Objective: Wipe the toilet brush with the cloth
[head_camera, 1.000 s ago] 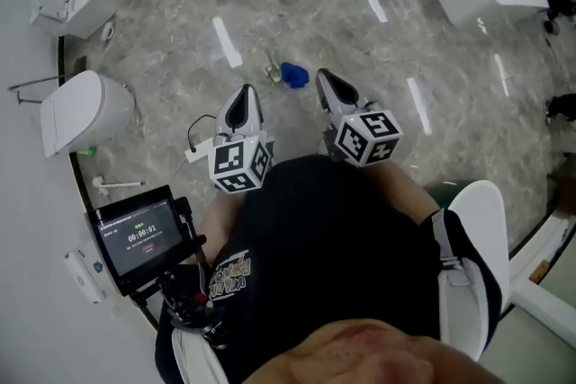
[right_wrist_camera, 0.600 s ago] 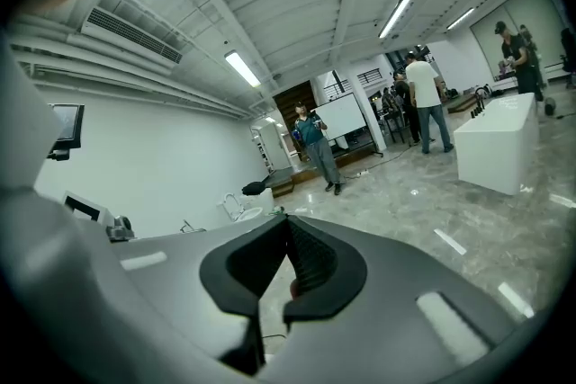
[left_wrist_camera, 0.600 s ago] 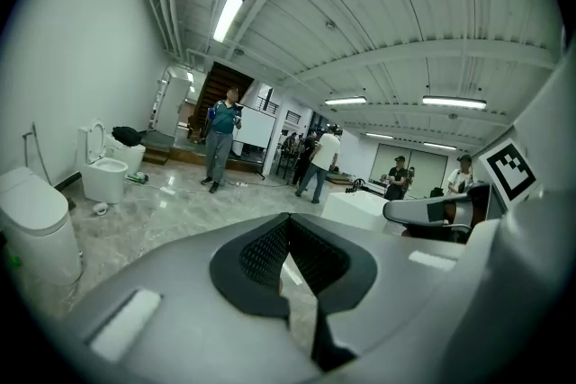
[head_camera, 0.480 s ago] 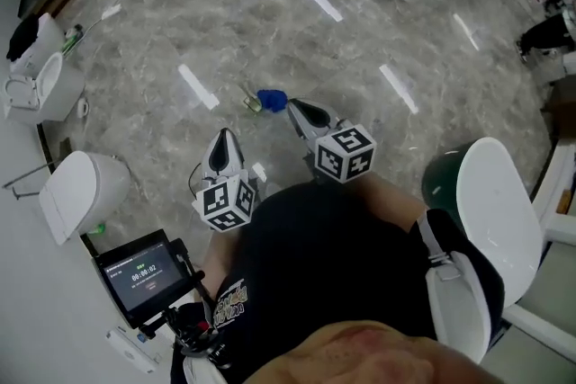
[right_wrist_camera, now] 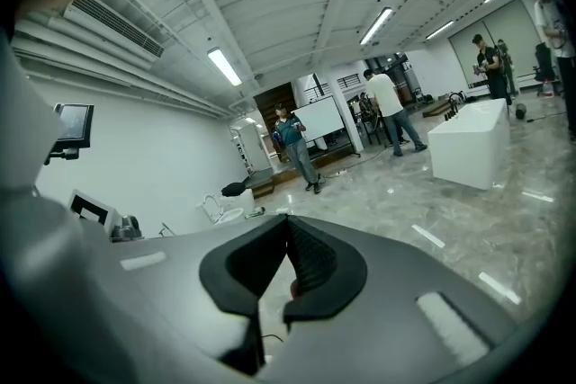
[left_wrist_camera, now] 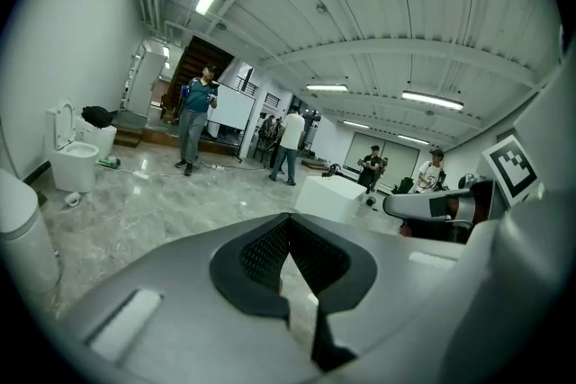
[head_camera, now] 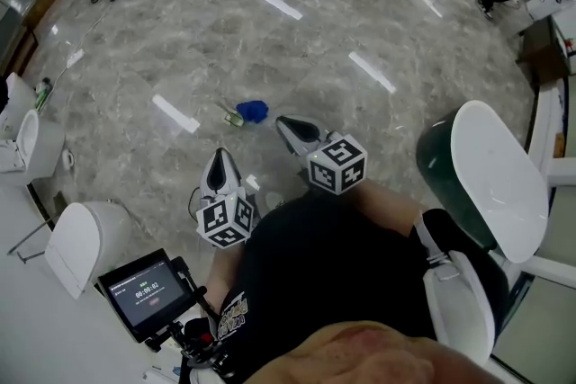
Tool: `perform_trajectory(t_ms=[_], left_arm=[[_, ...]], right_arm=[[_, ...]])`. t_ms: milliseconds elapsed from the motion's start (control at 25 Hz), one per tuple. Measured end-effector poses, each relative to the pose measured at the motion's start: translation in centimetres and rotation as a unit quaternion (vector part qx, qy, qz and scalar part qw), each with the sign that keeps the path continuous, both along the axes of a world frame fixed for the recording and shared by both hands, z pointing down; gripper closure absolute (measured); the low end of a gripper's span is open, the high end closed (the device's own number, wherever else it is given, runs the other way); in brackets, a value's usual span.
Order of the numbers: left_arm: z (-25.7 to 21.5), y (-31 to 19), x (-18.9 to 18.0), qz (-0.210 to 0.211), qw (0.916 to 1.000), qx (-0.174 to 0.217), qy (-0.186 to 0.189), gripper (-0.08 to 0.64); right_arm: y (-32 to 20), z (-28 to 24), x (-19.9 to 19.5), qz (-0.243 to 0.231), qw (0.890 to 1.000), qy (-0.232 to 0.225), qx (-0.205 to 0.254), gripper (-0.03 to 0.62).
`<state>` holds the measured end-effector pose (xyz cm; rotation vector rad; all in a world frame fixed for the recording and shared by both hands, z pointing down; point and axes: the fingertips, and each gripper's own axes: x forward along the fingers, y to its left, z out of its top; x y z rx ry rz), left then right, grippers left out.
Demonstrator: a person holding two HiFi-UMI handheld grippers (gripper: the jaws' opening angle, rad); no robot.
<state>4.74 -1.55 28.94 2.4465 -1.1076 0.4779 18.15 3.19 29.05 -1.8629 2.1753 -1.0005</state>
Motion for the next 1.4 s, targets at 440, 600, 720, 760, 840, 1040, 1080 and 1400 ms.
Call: perform_trajectory(t_ms=[440, 600, 720, 760, 840, 1040, 1080, 1400], left_arm=[[3.4, -1.9, -1.5, -0.032, 0.9986, -0.035, -0.022, 0.560], [4.3, -3.0, -1.8, -0.067, 0.9963, -0.039, -0.036, 0.560], [4.4, -3.6, -1.5, -0.092, 0.9939, -0.042, -0.042, 0.560], [3.7, -3.2, -1.6, -0.099, 0.9934, -0.041, -0.042, 0.560], [1.5, -1.7, -2.6, -0.111, 0.9922, -0.039, -0.043, 0.560], [-1.3, 1.9, -4.7, -0.162, 0.9818, -0.075, -0.065, 0.560], [-1.3, 1.7, -4.4, -0.168, 0.9803, -0.082, -0.064, 0.560], [-1.9, -0.3, -4.8, -0.205, 0.9733, -0.089, -0.052, 0.560]], right_arm=[[-3.3, 1.3, -0.1, -0.067, 0.995, 0.068, 0.001, 0.569], [-5.6, 2.3, 0.0, -0.099, 0.993, 0.060, 0.002, 0.568], [-7.5, 1.9, 0.2, -0.121, 0.991, 0.055, 0.012, 0.569], [-7.5, 1.0, -0.1, -0.128, 0.990, 0.057, 0.017, 0.568], [-7.0, -1.5, -1.2, -0.144, 0.987, 0.063, 0.027, 0.568], [-7.0, -4.1, -2.4, -0.189, 0.981, 0.047, 0.008, 0.565], [-7.7, -4.4, -2.0, -0.195, 0.979, 0.049, 0.006, 0.565], [-10.0, -3.1, 0.3, -0.216, 0.970, 0.100, -0.047, 0.554]])
